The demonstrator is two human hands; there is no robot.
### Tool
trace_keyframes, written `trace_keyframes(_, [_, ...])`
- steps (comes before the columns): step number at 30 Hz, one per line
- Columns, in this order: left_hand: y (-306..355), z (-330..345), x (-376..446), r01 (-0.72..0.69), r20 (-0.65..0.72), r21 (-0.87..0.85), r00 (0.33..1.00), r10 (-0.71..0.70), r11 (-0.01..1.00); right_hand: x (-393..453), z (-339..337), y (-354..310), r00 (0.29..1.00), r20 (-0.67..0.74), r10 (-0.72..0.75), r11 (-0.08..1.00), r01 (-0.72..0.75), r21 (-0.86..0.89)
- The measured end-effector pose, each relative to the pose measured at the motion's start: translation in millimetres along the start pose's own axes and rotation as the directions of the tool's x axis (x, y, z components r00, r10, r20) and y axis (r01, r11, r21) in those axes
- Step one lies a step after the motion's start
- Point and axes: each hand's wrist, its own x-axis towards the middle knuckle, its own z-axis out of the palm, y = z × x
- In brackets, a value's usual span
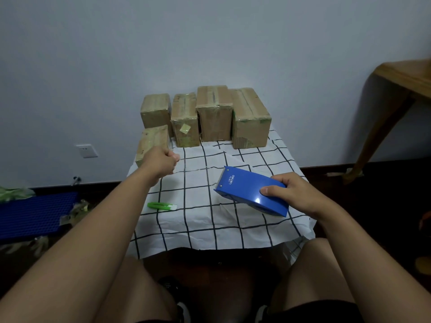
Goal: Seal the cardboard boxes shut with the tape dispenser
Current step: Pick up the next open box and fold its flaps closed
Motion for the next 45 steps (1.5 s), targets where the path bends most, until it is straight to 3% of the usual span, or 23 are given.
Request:
trace_keyframes(7, [2.4, -4.8, 3.5, -0.028, -0.151, 0.201, 0.987, 0.059, 0.979, 1.9, 2.3, 0.1, 1.0, -0.01, 0.016, 0.999, -0.016, -0.047])
trace_keyframes(11, [17.4, -4.2, -4.4, -0.151, -0.129, 0.257, 0.974, 0.188, 0.955, 6.3, 7.1, 7.1, 0.996, -0.074, 0.048, 0.993, -0.056, -0.1])
trace_keyframes(17, [50.1, 12.3, -28.5, -0.399, -0.151, 0.218, 0.888, 0.435, 0.891, 25.6, 31.7, 10.3, 0.957, -0.272, 0.098, 0.972, -0.15, -0.178])
trace_keyframes(23, [60.4, 47.6, -66.6, -0.54, -0.044, 0.304, 0.815, 0.578, 0.784, 41.8, 52.2, -3.2, 0.918, -0.38, 0.117, 0.959, -0.205, -0.198])
trace_keyframes(33, [40.2, 93.8, -104.1, -0.637, 0.311, 0.518, 0.762, 0.568, 0.571, 42.7, 66.9, -11.7, 0.91, -0.279, 0.306, 0.926, -0.216, 0.309])
trace_keyframes(39, [26.7, 106.4, -107.3, -0.664, 0.394, 0.615, 0.726, 0.563, 0.426, 41.7, 66.1, -14.2, 0.877, -0.243, 0.414, 0.74, -0.168, 0.651])
trace_keyframes(41, [23.5, 108.6, -107.5, -0.657, 0.393, 0.659, 0.716, 0.577, 0.366, 41.9, 65.2, -13.3, 0.885, -0.216, 0.412, 0.7, -0.155, 0.697])
trace_keyframes(45, [17.9, 114.4, -110.3, -0.647, 0.395, 0.704, 0.699, 0.596, 0.292, 43.6, 67.5, -12.3, 0.901, -0.177, 0.397, 0.72, -0.186, 0.668])
